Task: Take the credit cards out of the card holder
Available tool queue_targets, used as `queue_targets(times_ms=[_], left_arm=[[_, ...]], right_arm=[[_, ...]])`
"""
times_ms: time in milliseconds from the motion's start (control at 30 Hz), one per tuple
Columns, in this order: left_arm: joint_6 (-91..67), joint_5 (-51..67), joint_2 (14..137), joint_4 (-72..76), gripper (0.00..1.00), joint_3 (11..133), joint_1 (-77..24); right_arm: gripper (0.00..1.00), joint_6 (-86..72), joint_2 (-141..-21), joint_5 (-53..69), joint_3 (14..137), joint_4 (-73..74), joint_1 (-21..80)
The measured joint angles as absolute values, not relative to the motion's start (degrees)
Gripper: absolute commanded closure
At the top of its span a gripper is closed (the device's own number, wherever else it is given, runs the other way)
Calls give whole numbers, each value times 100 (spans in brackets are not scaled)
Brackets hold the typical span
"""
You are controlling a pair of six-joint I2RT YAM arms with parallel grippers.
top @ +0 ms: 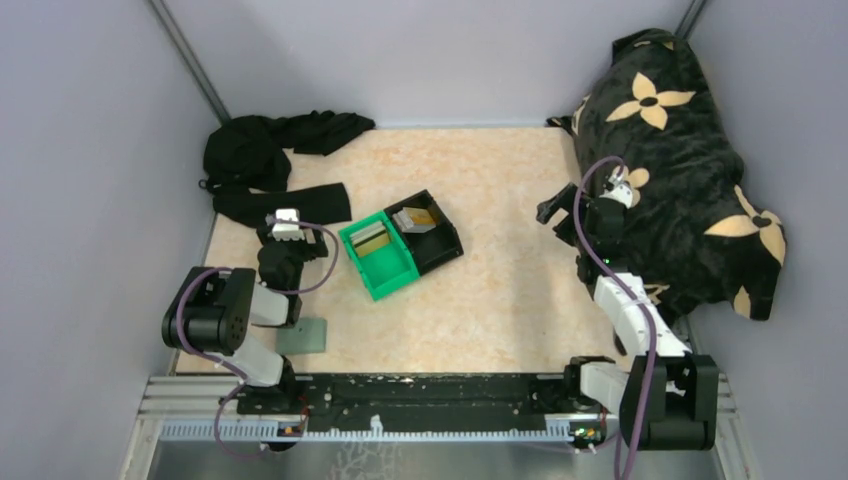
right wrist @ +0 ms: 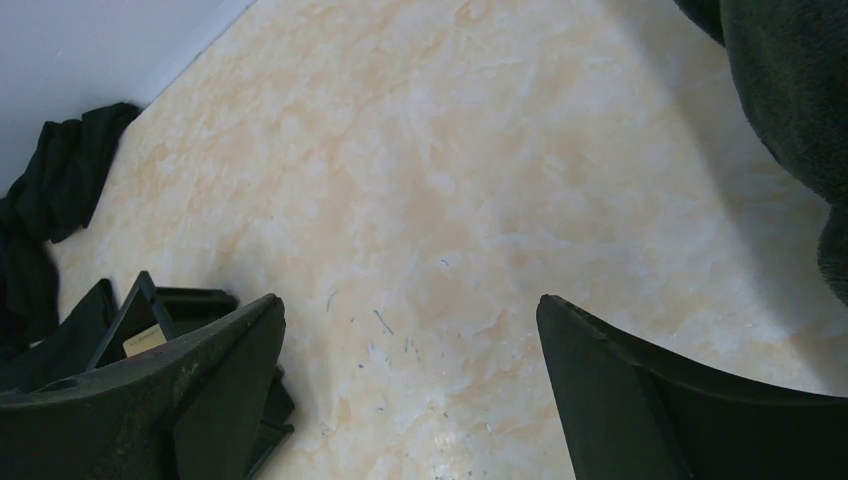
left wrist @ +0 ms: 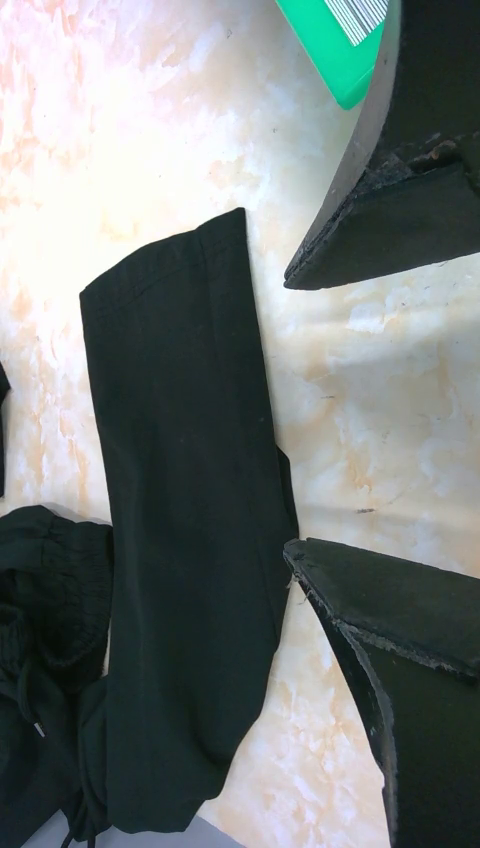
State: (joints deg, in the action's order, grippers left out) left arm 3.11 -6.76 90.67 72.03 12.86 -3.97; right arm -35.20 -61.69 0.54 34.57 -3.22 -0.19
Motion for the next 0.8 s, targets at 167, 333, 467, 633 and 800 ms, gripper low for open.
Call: queue_targets(times_ms=[167,333,467,633,800], left_arm=[[311,-676,9067,7203,1,1286,-397],[296,-757,9061,7203,1,1284,-397],[207,-1057,8405,6735,1,1251,-397],[-3,-1219,6565,6007,0,1269,-454],[-1214,-1627,5474,4060,0,2255,-727]], right_arm=[[2,-3518,-6348,161,3538,-191,-19],[2,-3494,-6646,342,3887,-54,-16],[3,-3448,-6847,534,4206,-23,-16],[1,-3277,-7260,628,4705,152,150],[5,-2711,-7778,3,5389,768,1271]])
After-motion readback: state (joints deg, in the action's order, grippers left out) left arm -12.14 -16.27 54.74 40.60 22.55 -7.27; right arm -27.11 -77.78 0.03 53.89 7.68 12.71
